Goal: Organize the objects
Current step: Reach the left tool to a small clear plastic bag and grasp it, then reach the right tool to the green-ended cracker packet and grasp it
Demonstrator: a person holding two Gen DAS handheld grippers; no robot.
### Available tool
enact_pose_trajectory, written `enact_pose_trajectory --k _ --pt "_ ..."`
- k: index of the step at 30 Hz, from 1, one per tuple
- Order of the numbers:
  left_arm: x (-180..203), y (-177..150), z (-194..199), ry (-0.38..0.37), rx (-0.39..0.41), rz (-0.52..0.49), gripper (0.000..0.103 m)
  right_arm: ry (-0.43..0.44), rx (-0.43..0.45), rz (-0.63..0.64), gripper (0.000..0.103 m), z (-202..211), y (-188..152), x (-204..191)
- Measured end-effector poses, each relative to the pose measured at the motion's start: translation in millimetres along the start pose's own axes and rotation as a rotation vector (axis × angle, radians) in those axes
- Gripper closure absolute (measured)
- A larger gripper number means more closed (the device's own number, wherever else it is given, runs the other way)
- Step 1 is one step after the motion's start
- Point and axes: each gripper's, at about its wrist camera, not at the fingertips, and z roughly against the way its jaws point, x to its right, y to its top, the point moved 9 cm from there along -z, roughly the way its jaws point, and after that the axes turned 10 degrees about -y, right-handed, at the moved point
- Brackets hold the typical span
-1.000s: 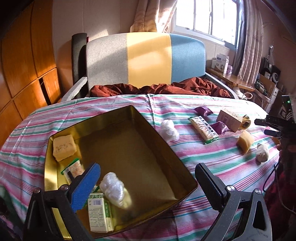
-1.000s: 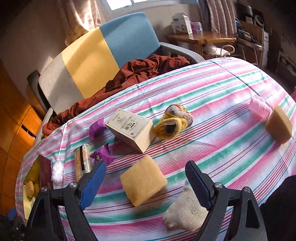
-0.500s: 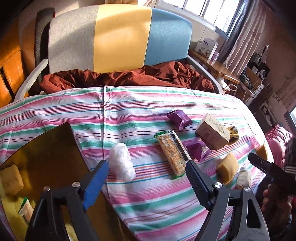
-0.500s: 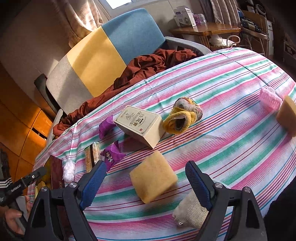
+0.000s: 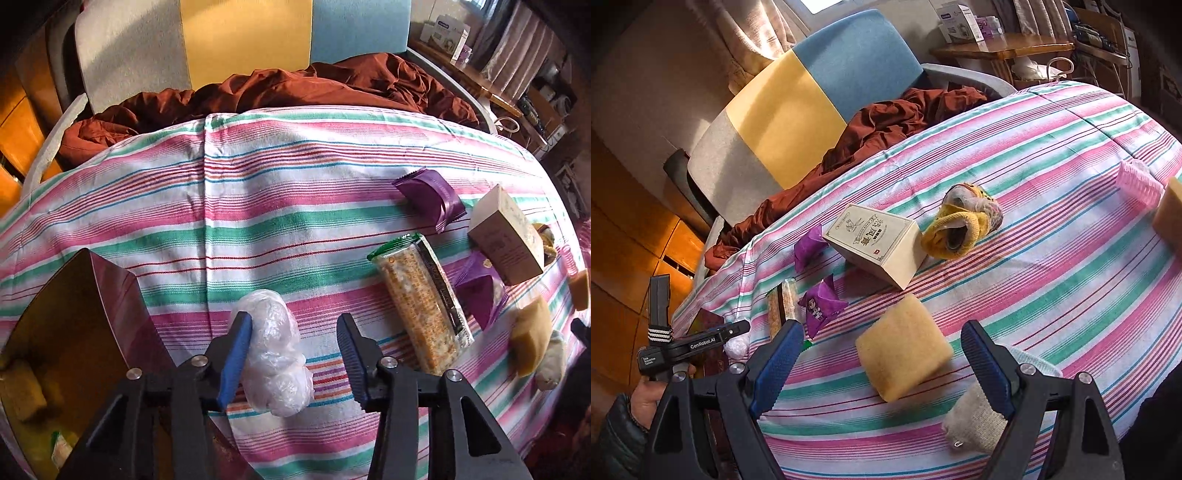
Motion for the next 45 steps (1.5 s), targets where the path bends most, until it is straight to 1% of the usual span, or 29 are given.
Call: enact_pose_trajectory --k 2,3,4,6,7,10,11,12,13,16,19,21,23,25,27,28,30,32,34,38,41,45 --pt "1 -2 0 0.024 0.004 -0.034 0.059 -0.005 -0.004 -0.003 0.014 -1 0 1" --pt "1 -2 2 0.043 0.012 -0.055 0.067 -0.006 -0.005 -0.006 0.014 -1 0 2" --pt "1 -2 4 0.059 0.027 -0.072 0.079 -0.008 -0.005 -0.008 0.014 -1 0 2" --pt "3 -1 12 0.060 0.056 -0.098 0.091 -0.014 -0.006 -0.010 0.014 -1 0 3" --pt "5 -2 14 0.051 0.061 -0.107 0.094 -0.017 -0.007 -0.011 0.014 -1 0 4" --pt "12 -5 12 0.050 0.051 -0.149 0.094 -0.021 -0.005 -0.014 0.014 -1 0 5" --pt "14 -5 11 0.035 0.052 -0.143 0.093 -0.021 -0.005 -0.017 0.014 -1 0 5" --pt "15 -4 12 0.013 0.064 -0.132 0.090 -0.021 -0.005 -0.021 0.014 -1 0 6" --pt "16 -2 11 0.006 0.065 -0.129 0.083 -0.021 -0.006 -0.023 0.014 -1 0 6" --pt "20 -2 12 0.005 0.058 -0.125 0.073 -0.018 -0.010 -0.028 0.014 -2 0 7" --pt "20 2 21 0.012 0.065 -0.120 0.069 -0.014 -0.014 -0.029 0.014 -2 -1 7" --pt "14 5 24 0.012 0.059 -0.097 0.066 -0.011 -0.015 -0.028 0.014 -3 -1 7" --pt "9 4 23 0.020 0.038 -0.086 0.066 -0.007 -0.017 -0.030 0.014 -3 -1 6" --pt "3 1 19 0.055 0.011 -0.082 0.066 -0.006 -0.021 -0.035 0.014 -4 -1 7" --pt "0 -2 14 0.064 -0.011 -0.068 0.065 -0.006 -0.026 -0.038 0.014 -4 -2 8" --pt "-1 -3 12 0.067 -0.023 -0.068 0.064 -0.005 -0.027 -0.038 0.014 -4 -2 8" --pt "0 -8 4 0.079 -0.056 -0.084 0.063 -0.004 -0.026 -0.037 0.014 -4 -2 8" --pt "1 -13 -3 0.112 -0.086 -0.109 0.063 -0.003 -0.025 -0.038 0.014 -4 -2 8" --pt "1 -18 -11 0.119 -0.108 -0.112 0.063 -0.002 -0.025 -0.039 0.014 -4 -2 7" --pt "7 -18 -8 0.140 -0.083 -0.157 0.068 -0.005 -0.026 -0.035 0.014 -4 -2 7" --pt "17 -18 1 0.123 -0.043 -0.181 0.070 -0.005 -0.026 -0.032 0.014 -4 -2 7" --pt "46 -28 33 -0.003 0.050 -0.160 0.069 -0.008 -0.033 -0.006 0.014 -5 -4 2"
